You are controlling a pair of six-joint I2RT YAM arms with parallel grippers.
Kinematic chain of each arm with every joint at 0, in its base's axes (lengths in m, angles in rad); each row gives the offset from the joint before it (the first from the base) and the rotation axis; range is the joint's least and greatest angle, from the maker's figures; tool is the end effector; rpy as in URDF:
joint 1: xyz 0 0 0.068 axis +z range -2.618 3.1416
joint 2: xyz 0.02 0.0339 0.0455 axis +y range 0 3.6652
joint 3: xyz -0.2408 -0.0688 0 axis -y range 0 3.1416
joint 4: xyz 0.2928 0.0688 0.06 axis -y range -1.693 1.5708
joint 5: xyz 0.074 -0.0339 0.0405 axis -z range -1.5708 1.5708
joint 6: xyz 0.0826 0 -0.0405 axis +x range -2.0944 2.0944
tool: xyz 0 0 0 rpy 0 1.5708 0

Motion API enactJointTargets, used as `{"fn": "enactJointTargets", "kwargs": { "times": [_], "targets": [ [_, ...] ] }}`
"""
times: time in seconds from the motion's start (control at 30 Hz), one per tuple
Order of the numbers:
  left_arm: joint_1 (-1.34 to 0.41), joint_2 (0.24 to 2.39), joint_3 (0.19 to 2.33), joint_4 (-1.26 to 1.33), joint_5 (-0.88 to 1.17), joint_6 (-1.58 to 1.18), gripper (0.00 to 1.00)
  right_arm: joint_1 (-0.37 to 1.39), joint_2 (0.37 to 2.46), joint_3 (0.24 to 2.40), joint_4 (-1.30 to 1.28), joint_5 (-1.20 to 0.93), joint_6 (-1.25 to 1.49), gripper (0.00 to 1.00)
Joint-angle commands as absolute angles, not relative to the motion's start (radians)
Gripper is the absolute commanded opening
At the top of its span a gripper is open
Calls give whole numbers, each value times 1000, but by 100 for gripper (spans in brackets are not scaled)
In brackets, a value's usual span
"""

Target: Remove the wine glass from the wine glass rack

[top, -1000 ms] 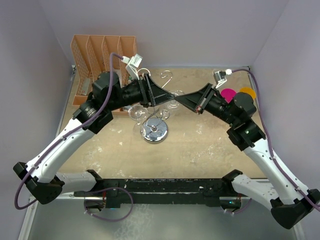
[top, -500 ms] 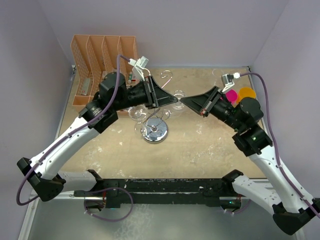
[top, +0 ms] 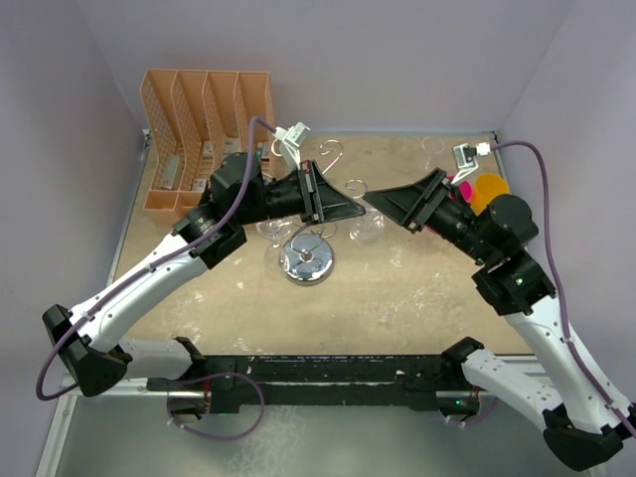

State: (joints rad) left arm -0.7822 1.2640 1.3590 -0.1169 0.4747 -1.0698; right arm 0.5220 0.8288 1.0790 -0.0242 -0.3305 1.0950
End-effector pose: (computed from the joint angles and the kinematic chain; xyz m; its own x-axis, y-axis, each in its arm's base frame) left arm 0.2433 -0.2950 0.4273 -0.8416 -0.2635 -0.4714 0.4432 0.1619 -0.8817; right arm 0.2245 0.1600 0.4557 -0.5740 0.6398 -0.5110 -0.5143 0.2040 0.8330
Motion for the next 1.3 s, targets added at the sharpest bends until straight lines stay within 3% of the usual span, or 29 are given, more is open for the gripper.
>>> {"fn": "enactJointTargets", "kwargs": {
  "times": [0.0,0.17,0.33,0.83,1.03,1.27],
  "targets": [
    [-790,1242,1350,84,545,-1142,0,524,782,1167,-49,-316,996,58],
    [-790,1232,1338,168,569,-1188,0,523,700,1218,-89,-261,879,81],
    [-789,1198,1306,390,568,-1285,0,524,629,1276,-158,-87,775,88],
    [-788,1161,1291,953,459,-1565,0,525,575,1279,-60,-52,731,82],
    [-788,1187,1270,1159,468,-1721,0,525,577,1266,47,-160,728,74],
    [-788,1210,1245,1283,483,-1827,0,524,634,1251,252,-427,764,66]
  ]
}}
